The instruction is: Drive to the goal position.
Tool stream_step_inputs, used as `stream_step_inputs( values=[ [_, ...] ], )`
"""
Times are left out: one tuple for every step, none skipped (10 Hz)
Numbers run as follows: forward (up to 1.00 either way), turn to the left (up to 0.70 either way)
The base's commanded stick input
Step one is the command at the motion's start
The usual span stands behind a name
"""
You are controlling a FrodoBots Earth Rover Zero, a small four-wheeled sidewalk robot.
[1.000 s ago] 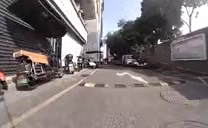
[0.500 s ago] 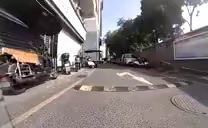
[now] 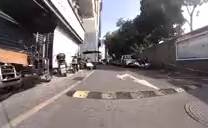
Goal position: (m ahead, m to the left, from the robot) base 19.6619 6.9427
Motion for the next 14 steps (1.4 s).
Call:
stream_step_inputs(
  values=[
    [0.70, 0.00],
    [0.70, 0.00],
    [0.70, 0.00],
    [0.70, 0.00],
    [0.70, 0.00],
    [0.70, 0.00],
    [0.70, 0.00],
    [0.70, 0.00],
    [0.70, 0.00],
    [0.70, 0.00],
    [0.70, 0.00],
    [0.70, 0.00],
    [0.70, 0.00],
    [0.70, 0.00]
  ],
)
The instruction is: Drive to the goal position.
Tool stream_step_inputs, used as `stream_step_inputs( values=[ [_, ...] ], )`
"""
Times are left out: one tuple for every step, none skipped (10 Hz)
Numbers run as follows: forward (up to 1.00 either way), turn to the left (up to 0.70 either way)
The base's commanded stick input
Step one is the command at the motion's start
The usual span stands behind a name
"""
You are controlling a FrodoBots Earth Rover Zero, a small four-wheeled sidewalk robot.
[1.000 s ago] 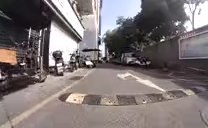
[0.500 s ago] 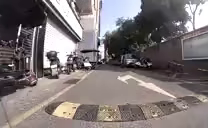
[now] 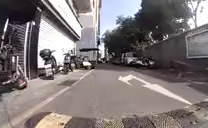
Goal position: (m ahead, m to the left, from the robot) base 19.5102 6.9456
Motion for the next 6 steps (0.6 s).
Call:
stream_step_inputs(
  values=[
    [0.70, 0.00],
    [0.70, 0.00],
    [0.70, 0.00],
    [0.70, 0.00],
    [0.70, 0.00],
    [0.70, 0.00]
  ],
)
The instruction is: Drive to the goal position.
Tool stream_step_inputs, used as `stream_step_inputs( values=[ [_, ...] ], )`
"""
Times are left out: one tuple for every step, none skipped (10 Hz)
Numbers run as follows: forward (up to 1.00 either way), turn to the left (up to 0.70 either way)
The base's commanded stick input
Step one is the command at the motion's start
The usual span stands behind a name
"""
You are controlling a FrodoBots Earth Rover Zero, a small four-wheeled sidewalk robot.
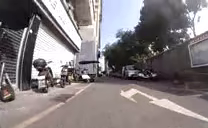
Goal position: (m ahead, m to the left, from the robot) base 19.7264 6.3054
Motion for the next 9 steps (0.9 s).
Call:
stream_step_inputs(
  values=[
    [0.70, 0.00],
    [0.70, 0.00],
    [0.70, 0.00],
    [0.70, 0.00],
    [0.70, 0.00],
    [0.70, 0.00],
    [0.70, 0.00],
    [0.70, 0.00],
    [0.70, 0.00]
  ],
)
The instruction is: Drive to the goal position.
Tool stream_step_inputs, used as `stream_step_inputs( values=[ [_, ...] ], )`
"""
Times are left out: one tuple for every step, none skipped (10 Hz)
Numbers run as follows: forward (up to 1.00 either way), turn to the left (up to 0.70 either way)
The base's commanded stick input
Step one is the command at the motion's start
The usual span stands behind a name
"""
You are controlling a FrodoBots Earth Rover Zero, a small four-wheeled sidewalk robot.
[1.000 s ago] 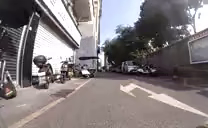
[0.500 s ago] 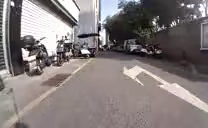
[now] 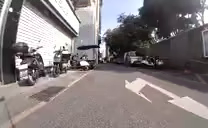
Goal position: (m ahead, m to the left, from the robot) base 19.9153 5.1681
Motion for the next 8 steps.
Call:
stream_step_inputs(
  values=[
    [0.70, 0.00],
    [0.70, 0.00],
    [0.70, 0.00],
    [0.70, 0.00],
    [0.70, 0.00],
    [0.70, 0.00],
    [0.70, 0.00],
    [0.70, 0.00]
  ],
)
